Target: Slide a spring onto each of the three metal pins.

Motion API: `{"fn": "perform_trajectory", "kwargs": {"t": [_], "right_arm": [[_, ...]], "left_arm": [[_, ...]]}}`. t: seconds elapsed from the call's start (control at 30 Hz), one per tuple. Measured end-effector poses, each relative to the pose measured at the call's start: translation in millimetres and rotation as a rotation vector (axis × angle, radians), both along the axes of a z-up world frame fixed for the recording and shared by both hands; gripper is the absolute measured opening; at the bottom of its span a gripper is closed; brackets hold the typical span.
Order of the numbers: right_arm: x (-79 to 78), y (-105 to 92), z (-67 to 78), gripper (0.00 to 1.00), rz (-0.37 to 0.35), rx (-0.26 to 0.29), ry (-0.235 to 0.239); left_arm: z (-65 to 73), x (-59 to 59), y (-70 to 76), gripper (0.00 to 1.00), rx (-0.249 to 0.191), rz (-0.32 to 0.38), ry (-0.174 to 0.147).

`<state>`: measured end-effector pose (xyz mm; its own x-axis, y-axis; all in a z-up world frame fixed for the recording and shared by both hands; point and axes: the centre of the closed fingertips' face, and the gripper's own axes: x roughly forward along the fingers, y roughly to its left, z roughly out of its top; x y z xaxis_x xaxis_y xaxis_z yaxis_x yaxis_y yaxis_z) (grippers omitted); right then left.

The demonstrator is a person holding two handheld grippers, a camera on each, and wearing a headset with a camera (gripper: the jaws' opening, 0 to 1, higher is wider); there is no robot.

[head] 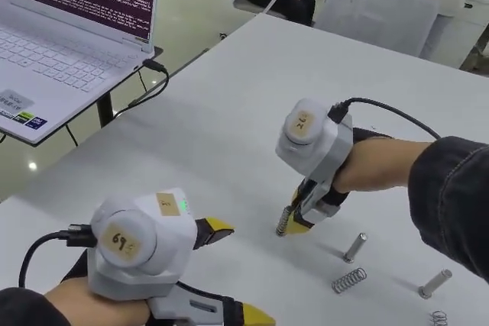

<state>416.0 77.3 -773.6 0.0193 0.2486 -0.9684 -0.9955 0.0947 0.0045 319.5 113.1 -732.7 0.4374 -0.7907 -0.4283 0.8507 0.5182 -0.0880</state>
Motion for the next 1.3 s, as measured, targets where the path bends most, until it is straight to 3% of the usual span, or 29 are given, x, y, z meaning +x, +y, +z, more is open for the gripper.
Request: {"fn": "perform_trajectory", "kwargs": {"t": [0.57, 0.87, 1.3], "right_arm": [[-4.0, -13.6, 30.8, 0.15, -0.052, 0.059, -0.037], [-22.6, -14.2, 45.3, 0.15, -0.060, 0.107, -0.041], [-45.9, -32.5, 55.0, 0.18, -0.126, 0.165, -0.062]], "left_arm": [[3.3, -0.3, -12.9, 0.68, 0.013, -0.055, -0.013], [6.7, 1.4, -23.9, 0.67, 0.021, -0.094, -0.024], [4.5, -3.3, -36.5, 0.66, 0.029, -0.157, -0.017]]}}
